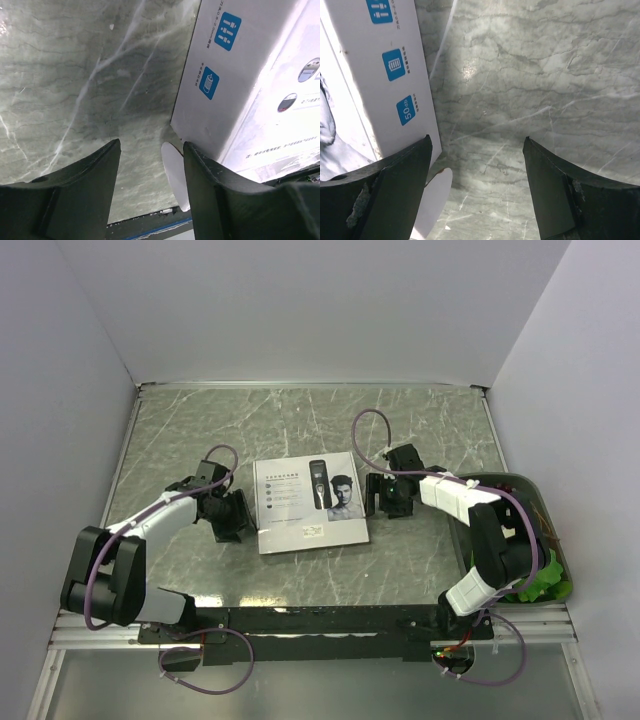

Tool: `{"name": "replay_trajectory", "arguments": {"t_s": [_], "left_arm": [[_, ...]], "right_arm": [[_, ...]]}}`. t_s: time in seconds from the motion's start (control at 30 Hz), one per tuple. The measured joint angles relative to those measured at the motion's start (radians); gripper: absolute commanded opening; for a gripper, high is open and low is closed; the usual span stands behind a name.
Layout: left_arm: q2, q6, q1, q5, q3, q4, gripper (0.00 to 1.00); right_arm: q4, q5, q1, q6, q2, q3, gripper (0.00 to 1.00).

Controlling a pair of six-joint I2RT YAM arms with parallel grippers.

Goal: Sort the hair-cutting tools

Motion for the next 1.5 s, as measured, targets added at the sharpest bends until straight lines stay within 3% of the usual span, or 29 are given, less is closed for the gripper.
{"name": "replay_trajectory", "arguments": {"t_s": [0.93, 1.5], "left_arm": [[0.029, -0.016, -0.013, 0.010, -0.003, -0.003, 0.59], [0.040, 0.003, -0.016, -0.011, 0.004, -0.014, 0.63]], "right_arm": [[-0.097, -0.049, 0.004, -0.005, -0.012, 0.000, 0.89], [-0.110, -0.003, 0.031, 0.045, -0.035, -0.016, 0.92]]}}
